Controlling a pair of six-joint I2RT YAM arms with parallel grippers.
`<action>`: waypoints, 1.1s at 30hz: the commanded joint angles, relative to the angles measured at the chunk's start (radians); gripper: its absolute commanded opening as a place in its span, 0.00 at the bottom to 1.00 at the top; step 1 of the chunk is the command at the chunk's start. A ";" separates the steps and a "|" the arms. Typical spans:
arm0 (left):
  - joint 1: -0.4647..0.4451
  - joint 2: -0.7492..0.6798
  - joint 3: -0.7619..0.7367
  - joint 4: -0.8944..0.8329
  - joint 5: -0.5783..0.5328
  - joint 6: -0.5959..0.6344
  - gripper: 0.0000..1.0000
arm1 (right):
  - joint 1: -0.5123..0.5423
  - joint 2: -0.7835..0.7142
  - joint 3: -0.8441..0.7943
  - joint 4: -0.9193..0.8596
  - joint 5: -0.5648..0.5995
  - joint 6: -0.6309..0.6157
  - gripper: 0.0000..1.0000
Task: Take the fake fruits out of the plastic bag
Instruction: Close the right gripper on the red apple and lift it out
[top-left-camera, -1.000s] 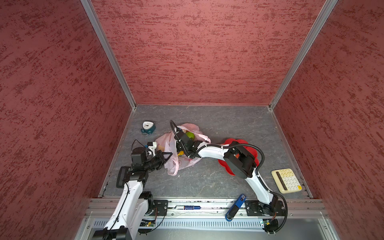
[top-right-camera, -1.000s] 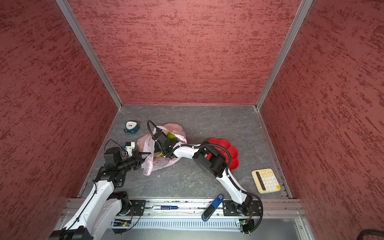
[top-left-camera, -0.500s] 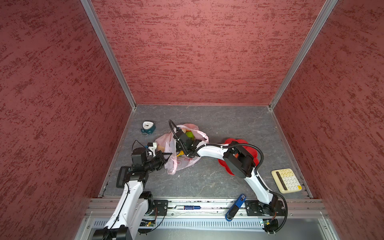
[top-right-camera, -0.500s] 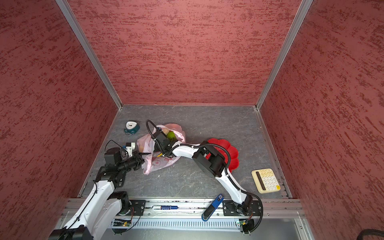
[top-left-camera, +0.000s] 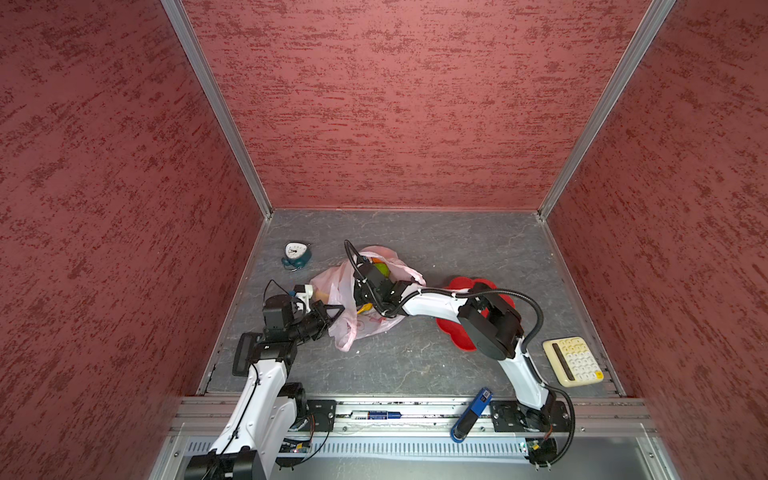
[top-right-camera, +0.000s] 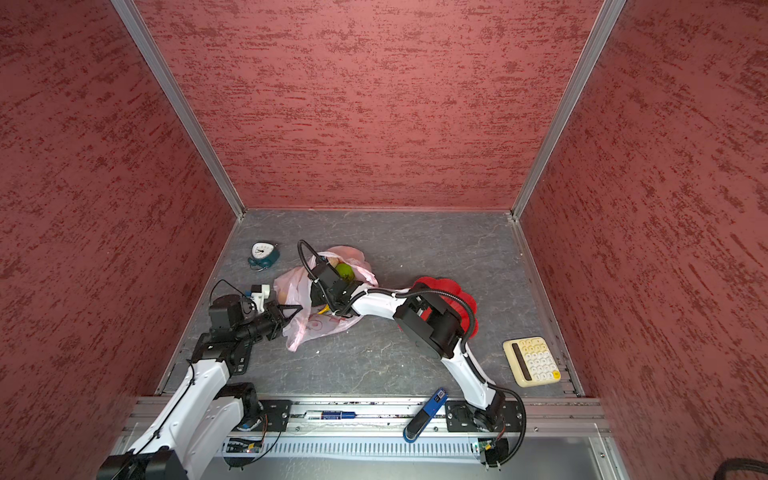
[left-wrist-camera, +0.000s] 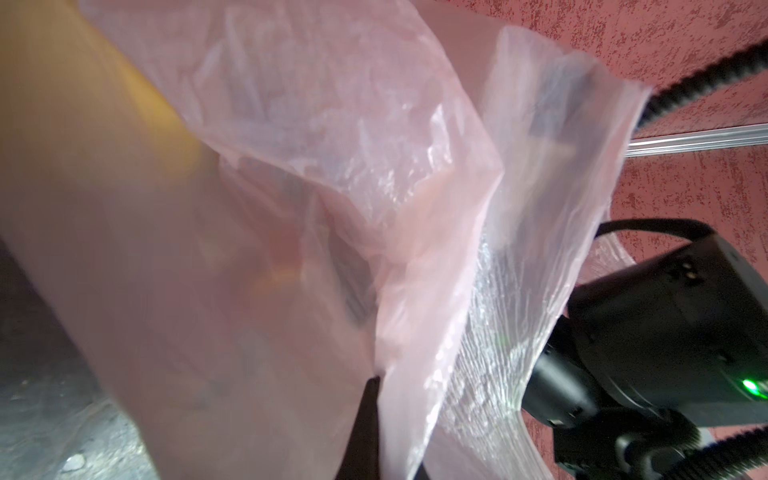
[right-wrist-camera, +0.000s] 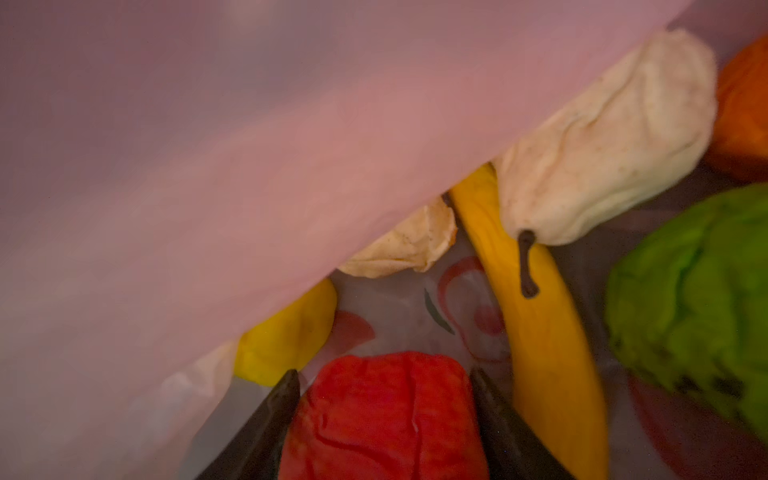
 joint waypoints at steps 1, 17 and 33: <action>0.010 0.018 0.021 0.047 -0.029 -0.006 0.04 | -0.002 -0.126 -0.030 0.063 -0.037 -0.032 0.18; 0.009 0.114 0.097 0.193 -0.054 -0.038 0.05 | -0.001 -0.452 -0.315 -0.002 -0.137 0.001 0.15; 0.007 0.130 0.063 0.229 -0.047 -0.049 0.05 | -0.007 -0.794 -0.198 -0.175 0.039 -0.159 0.14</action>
